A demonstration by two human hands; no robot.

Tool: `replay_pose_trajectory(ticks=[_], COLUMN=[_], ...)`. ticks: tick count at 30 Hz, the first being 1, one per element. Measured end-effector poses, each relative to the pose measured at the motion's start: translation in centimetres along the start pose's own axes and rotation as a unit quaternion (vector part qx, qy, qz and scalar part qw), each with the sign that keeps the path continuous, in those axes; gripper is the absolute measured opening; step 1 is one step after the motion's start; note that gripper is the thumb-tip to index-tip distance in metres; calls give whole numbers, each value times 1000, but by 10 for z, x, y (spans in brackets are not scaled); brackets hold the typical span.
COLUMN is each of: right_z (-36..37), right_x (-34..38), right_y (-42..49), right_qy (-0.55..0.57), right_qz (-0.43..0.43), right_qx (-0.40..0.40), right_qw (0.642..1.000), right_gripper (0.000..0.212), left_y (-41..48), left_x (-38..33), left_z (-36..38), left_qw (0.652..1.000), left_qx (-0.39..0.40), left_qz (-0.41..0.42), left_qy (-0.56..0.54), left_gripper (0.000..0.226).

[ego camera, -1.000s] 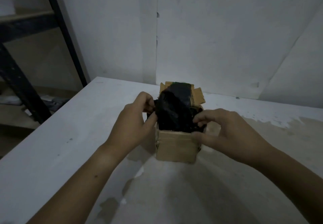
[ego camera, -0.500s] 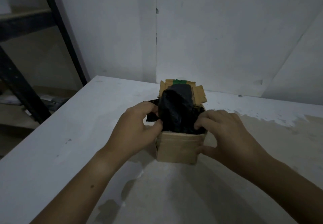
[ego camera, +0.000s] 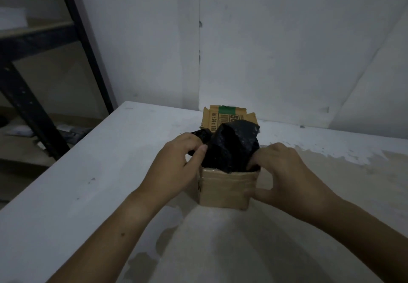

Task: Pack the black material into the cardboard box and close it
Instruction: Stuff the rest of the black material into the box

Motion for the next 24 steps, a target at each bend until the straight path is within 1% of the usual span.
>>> replay_pose_trajectory(ticks=[1,3,6,9,13,17,19,20,21,23,24], right_z=[-1,-3,10,21,24,24,20,19,18,18,17], right_x=[0,9,23,28,33,41,41,39,37,33,31], right_y=[-1,2,9,17,20,20,24,26,26,22,19], right_qy=[35,46,-2,-55,-69,-58,-56,-53,-48,-37,-30], right_qz=[17,11,-6,-15,-37,-57,-61,-55,-48,-40,-35], right_qx=[-21,-38,-8,-4,-18,-6,7,14,14,10,1], right_qw=[999,998,1000,998,997,997,997,997,998,998,999], right_gripper=[35,41,43,35,28,26,19,17,22,28,29], left_y=[1,3,4,3,0,-7,-8,-7,-7,-6,-6], left_x=[1,2,1,1,4,9,8,7,5,3,1], left_z=[0,2,2,-1,-3,-2,-2,-2,-3,-2,-1], left_qw=[1000,1000,1000,1000,999,997,997,997,995,990,991], left_qx=[-2,4,12,5,16,32,41,43,43,54,62], left_qz=[-6,-12,-11,-23,-29,-48,-43,-44,-54,-74,-69], left_qy=[-2,-1,3,-12,-32,-56,-39,-47,-74,-112,-99], left_gripper=[22,15,10,8,15,22,19,16,19,34,31])
Point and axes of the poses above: each hand's wrist, its own y-axis towards the middle knuckle, its own z-axis out of the palm, x = y × z, the point moved 4 cm from there along y, towards the middle knuckle, and after that the axes turned 8 degrees about -y, right-handed, at the moved point
